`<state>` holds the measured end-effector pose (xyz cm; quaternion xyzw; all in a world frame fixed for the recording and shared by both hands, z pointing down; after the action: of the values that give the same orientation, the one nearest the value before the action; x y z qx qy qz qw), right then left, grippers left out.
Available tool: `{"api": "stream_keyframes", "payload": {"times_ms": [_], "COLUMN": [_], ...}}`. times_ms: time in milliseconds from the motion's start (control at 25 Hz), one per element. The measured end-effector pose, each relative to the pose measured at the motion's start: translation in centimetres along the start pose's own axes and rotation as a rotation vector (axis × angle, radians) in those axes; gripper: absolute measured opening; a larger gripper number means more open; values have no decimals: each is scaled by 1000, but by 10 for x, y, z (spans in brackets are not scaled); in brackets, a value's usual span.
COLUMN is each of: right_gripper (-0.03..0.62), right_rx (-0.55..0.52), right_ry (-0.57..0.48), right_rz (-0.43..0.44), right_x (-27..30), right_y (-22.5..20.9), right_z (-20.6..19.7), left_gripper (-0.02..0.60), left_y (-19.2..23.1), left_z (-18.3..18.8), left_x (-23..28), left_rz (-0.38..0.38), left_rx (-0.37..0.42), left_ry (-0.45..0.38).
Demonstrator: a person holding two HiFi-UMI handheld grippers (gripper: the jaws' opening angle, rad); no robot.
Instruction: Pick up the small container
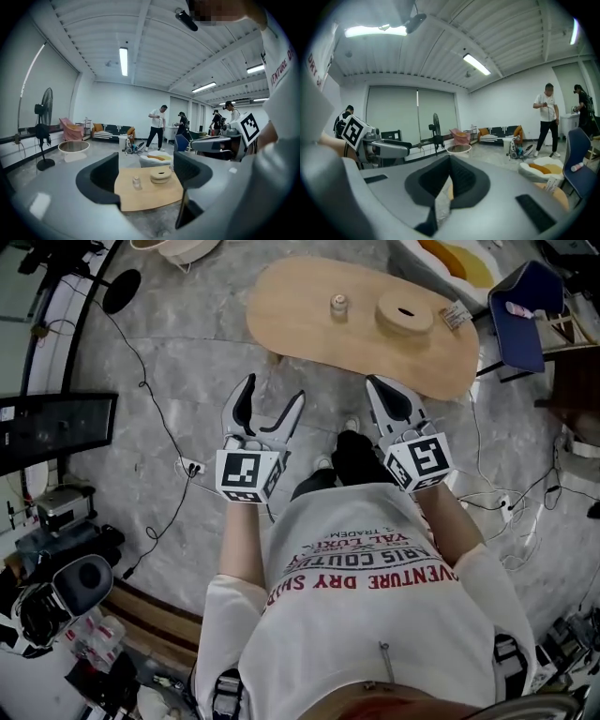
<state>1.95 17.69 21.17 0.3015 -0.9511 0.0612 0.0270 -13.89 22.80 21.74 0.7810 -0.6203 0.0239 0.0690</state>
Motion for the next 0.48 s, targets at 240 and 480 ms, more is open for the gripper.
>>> {"api": "stream_keyframes", "payload": {"times_ms": [240,480], "right_gripper": [-4,-3], "right_rx": [59,99], "right_ry": [2,40], "right_rz": [-15,-23], "right_x": [50,109], "right_y": [-71,-152], "right_z": [-11,-24], "left_gripper": [359,360], "left_y": [9,31], "left_z": [-19,-27], "left_x": [95,194], "left_rz": [-71,-96], "left_rx": [8,16], "left_ry": [37,76]}}
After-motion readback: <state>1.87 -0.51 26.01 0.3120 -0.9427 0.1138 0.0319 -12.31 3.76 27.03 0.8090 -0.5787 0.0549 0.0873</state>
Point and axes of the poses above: the fingertips, and each gripper's own axes: x forward along the fingers, y to its left, z out of its top, the point moved 2 cm from there along -x, backward along the fingers, and after that the axes turned 6 degrees about -y, right-handed, at the moved point
